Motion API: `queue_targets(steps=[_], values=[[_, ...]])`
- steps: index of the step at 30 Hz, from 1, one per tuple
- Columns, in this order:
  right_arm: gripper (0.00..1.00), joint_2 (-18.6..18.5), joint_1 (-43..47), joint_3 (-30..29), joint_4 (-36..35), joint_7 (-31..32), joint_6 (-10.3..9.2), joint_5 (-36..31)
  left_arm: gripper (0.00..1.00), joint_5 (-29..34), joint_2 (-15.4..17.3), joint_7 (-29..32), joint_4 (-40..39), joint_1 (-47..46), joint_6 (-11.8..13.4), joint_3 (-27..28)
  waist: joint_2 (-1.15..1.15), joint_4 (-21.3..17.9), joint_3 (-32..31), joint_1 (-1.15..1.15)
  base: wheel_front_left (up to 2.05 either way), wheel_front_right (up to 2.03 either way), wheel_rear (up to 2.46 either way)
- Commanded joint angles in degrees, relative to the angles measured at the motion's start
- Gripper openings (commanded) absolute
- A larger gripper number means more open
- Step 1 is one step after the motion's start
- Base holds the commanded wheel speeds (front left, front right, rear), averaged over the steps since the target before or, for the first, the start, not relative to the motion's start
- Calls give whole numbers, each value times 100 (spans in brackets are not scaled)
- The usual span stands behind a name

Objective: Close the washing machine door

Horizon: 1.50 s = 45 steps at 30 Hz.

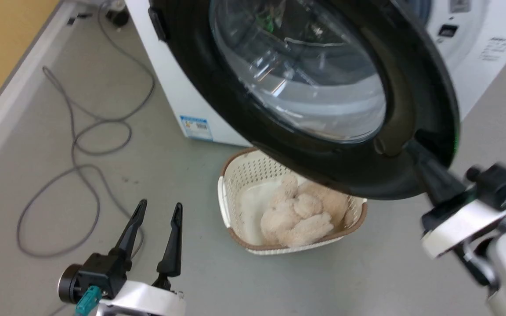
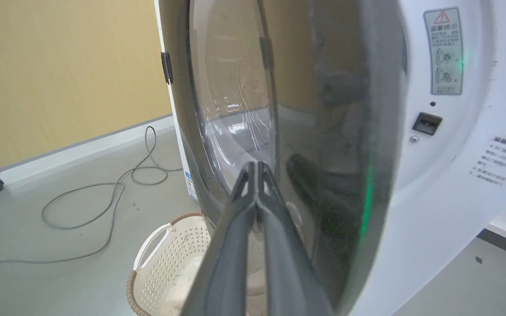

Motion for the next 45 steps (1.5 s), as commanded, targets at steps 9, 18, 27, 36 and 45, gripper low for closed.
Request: queue_targets(steps=[9, 18, 27, 36, 45], values=[[0, -504, -1045, -429, 590, 335, 2, 628, 100, 63, -123, -30, -68, -387, -83, -7, 0, 394, 637, -1, 0, 0, 0], [0, -668, -2034, -736, 1205, 635, 2, 620, 100, 53, -183, -30, -120, -591, -113, -31, 0, 538, 1021, -1, 0, 0, 0], [0, -629, -2877, -1201, 1931, 841, 2, 705, 100, 37, -202, -30, -117, -739, -127, -49, 0, 670, 1233, -1, 0, 0, 0], [0, -512, -3350, -1526, 2525, 835, 2, 510, 100, -10, -207, -30, -104, -803, -125, -46, 0, 684, 1298, -1, 0, 0, 0], [0, -287, -3040, -1267, 2740, 360, 2, 510, 100, 74, -208, -30, 13, -735, -86, 45, 0, 466, 868, -1, 0, 0, 0]])
